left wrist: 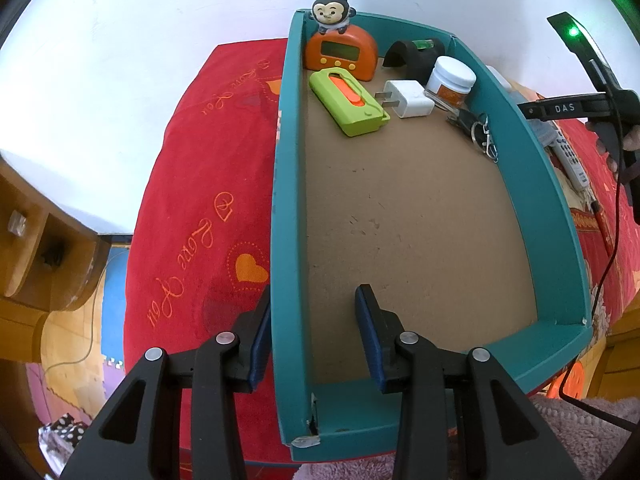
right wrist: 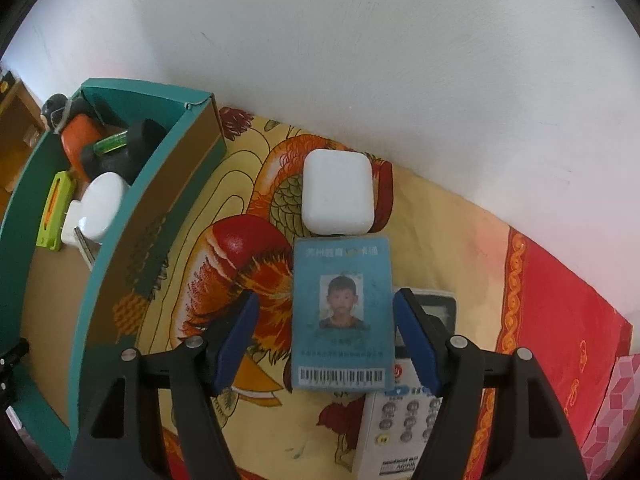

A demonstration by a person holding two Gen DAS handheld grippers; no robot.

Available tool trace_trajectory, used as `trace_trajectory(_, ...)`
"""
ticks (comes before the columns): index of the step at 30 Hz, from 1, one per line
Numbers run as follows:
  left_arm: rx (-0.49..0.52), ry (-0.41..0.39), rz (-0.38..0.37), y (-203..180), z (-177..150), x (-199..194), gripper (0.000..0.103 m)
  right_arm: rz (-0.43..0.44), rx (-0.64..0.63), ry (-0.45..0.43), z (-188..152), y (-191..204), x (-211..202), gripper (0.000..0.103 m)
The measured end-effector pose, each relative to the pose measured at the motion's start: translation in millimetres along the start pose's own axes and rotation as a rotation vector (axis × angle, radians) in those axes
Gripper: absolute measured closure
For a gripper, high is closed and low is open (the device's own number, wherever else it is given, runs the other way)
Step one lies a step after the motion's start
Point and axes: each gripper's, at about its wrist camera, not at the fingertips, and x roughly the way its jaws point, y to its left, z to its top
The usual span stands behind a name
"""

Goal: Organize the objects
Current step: 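Move the right gripper out of the box to the blue ID card, then close the right gripper on the blue ID card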

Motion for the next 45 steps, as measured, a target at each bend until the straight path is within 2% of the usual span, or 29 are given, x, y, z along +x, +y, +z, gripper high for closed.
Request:
trace_trajectory(4, 0.001, 0.001, 0.0, 1, 1, 0, 0.064, 0.032, -0.028, 0.006, 4, 2, 1, 0.033)
trace_trajectory(8, 0.002, 0.001, -0.001, 0, 0, 0, 0.064, 0.085, -0.056, 0.053, 3, 8, 9, 0.034)
trace_trajectory(10, 0.002, 0.0, 0.0, 1, 0, -1, 0.064, 0.108, -0.038, 0.041, 2, 8, 7, 0.033)
trace_trajectory(17, 0.004, -0.001, -0.001, 0, -1, -1, 0.064, 0.097, -0.029, 0.062, 2, 8, 4, 0.033)
trace_trajectory(22, 0.007, -0.003, -0.003, 0, -5, -5, 0.064, 0.114, 0.112, 0.075, 0, -15, 6, 0.032)
trace_trajectory(27, 0.008, -0.002, -0.002, 1, -4, -5, 0.064, 0.101, 0.128, 0.078, 0, -14, 1, 0.032)
trace_trajectory(33, 0.009, -0.001, -0.003, 1, -6, -6, 0.064, 0.099, 0.12, 0.038, -1, -4, -7, 0.032)
trace_trajectory(36, 0.008, -0.001, -0.003, 1, -5, -5, 0.064, 0.106, 0.109, 0.029, -1, -2, -10, 0.039)
trace_trajectory(37, 0.008, -0.001, -0.003, 1, -5, -5, 0.064, 0.11, 0.102, 0.023, -1, -1, -13, 0.047)
trace_trajectory(45, 0.01, -0.001, -0.003, 1, -5, -5, 0.064, 0.124, 0.14, 0.019, -1, 0, -24, 0.048)
